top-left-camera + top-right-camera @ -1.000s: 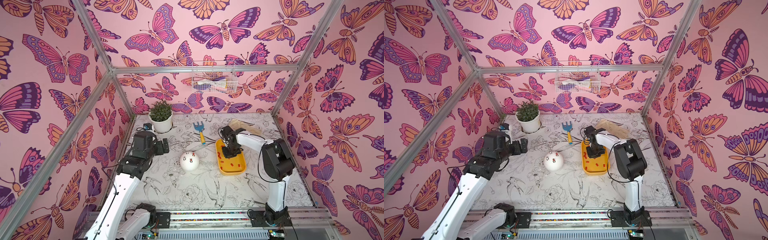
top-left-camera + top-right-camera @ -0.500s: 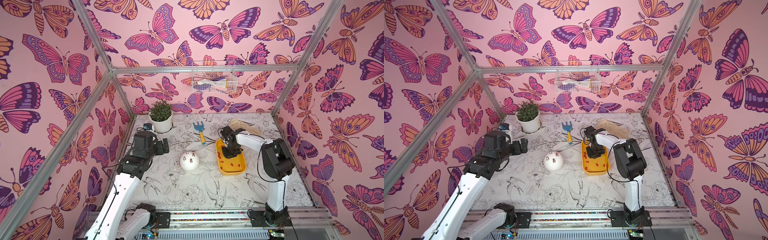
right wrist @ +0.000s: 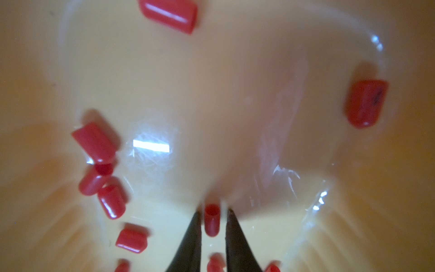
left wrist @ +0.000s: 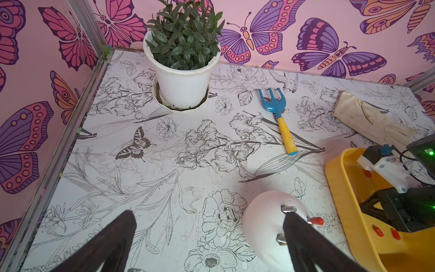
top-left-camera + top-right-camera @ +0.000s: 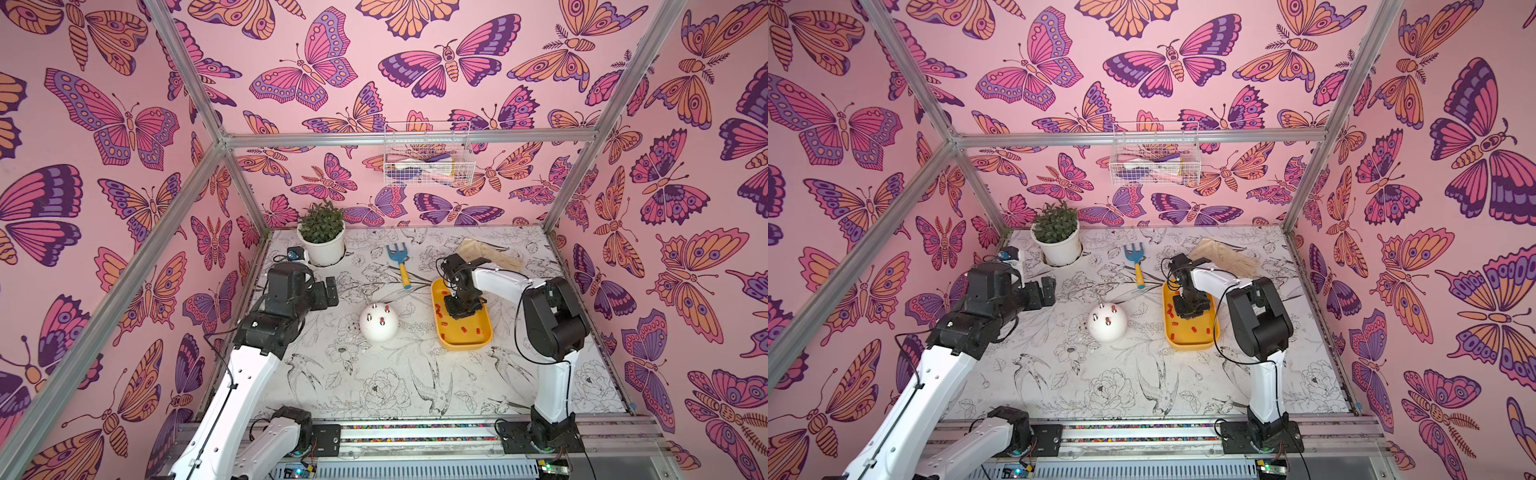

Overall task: Cover the protruding screws with screw protection sleeves
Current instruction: Adjust the screw protection sleeve in the storage box.

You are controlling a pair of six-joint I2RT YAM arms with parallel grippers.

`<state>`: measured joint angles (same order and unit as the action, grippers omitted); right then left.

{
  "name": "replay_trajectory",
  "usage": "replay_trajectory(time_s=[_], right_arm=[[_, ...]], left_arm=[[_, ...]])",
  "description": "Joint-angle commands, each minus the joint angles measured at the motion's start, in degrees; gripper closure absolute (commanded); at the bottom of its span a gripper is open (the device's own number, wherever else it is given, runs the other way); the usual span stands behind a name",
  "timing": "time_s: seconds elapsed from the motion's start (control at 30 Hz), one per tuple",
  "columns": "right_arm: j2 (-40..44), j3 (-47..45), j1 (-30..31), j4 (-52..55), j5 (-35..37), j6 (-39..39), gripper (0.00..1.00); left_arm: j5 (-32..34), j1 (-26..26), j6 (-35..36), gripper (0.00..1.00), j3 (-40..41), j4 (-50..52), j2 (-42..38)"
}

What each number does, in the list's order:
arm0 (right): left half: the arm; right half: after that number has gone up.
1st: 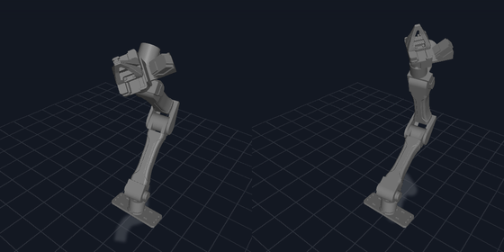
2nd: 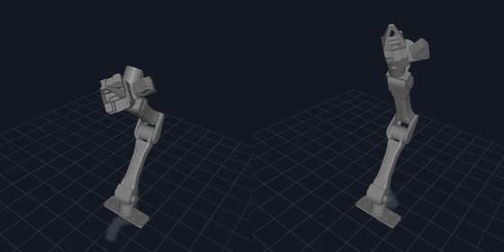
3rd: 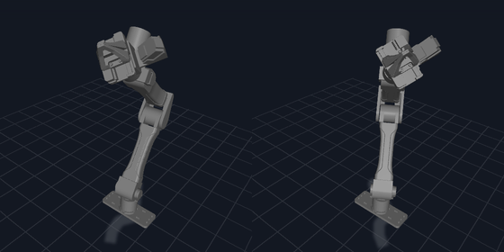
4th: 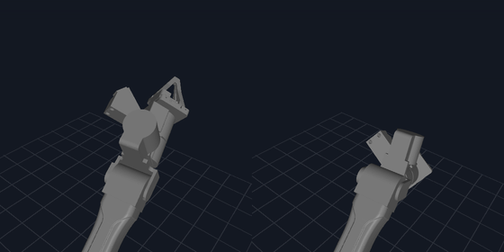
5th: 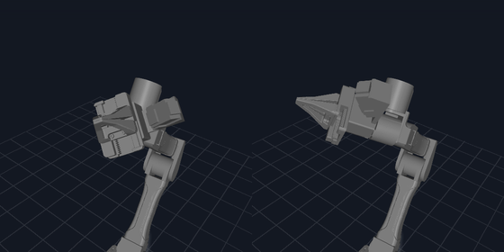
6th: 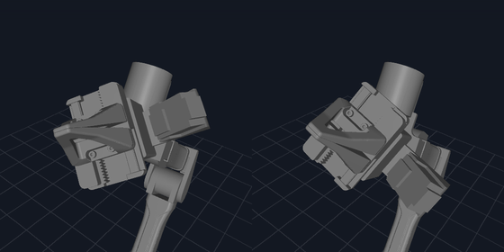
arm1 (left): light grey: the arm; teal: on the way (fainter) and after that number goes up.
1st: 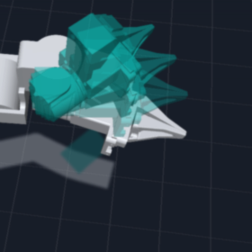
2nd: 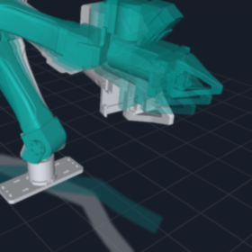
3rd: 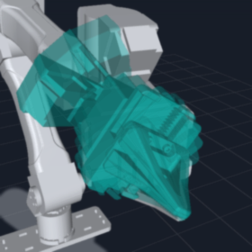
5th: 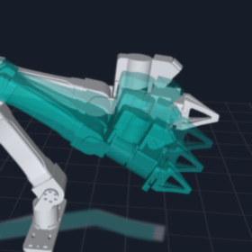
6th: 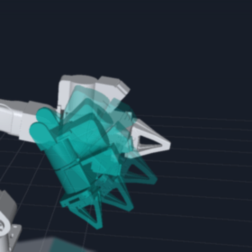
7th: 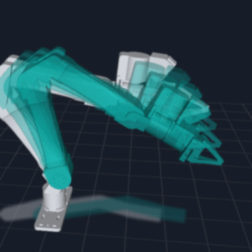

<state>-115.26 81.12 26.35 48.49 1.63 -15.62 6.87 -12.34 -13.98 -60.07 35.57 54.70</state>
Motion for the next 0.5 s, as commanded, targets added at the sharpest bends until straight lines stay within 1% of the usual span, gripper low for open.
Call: replay_trajectory(time_s=[0.0,0.47], right_arm=[[1.47,-1.52,0.08,0.47,0.02,-0.46,0.79],[1.14,-1.59,0.11,0.03,-0.35,-0.38,0.80]], left_arm=[[-0.28,0.39,0.18,0.00,1.01,-1.00,-0.71],[-0.37,0.39,-0.06,0.00,1.01,-0.95,-0.74]])
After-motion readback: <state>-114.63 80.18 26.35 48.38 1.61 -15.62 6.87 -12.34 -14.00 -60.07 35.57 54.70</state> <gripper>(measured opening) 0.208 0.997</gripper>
